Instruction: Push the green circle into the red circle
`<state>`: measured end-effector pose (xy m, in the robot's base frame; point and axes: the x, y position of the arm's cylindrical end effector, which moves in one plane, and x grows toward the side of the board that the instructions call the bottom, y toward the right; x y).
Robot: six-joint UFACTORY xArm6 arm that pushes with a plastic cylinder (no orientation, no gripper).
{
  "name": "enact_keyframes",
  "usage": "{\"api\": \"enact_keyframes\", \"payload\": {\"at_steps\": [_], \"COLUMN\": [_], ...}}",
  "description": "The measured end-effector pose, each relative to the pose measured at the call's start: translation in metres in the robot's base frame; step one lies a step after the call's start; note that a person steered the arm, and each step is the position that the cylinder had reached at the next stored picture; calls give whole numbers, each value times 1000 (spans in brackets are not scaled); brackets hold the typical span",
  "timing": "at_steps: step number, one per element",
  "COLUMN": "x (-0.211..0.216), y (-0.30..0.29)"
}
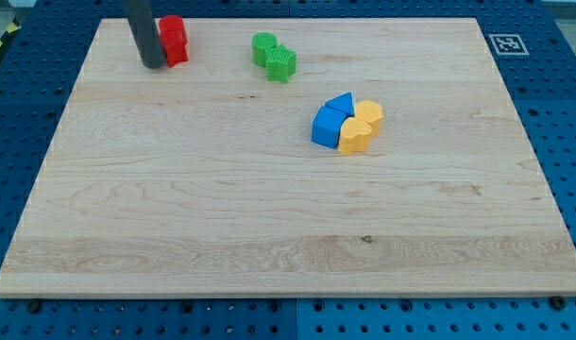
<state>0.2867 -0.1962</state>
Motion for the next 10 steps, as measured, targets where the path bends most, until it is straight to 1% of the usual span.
{"api": "enact_keyframes", "payload": {"at_steps": [1,2,3,4,5,6,7,8,9,10], "x": [4,30,38,46,46,49,52,36,20,15], "y": [3,35,79,97,97,123,165,186,171,133]}}
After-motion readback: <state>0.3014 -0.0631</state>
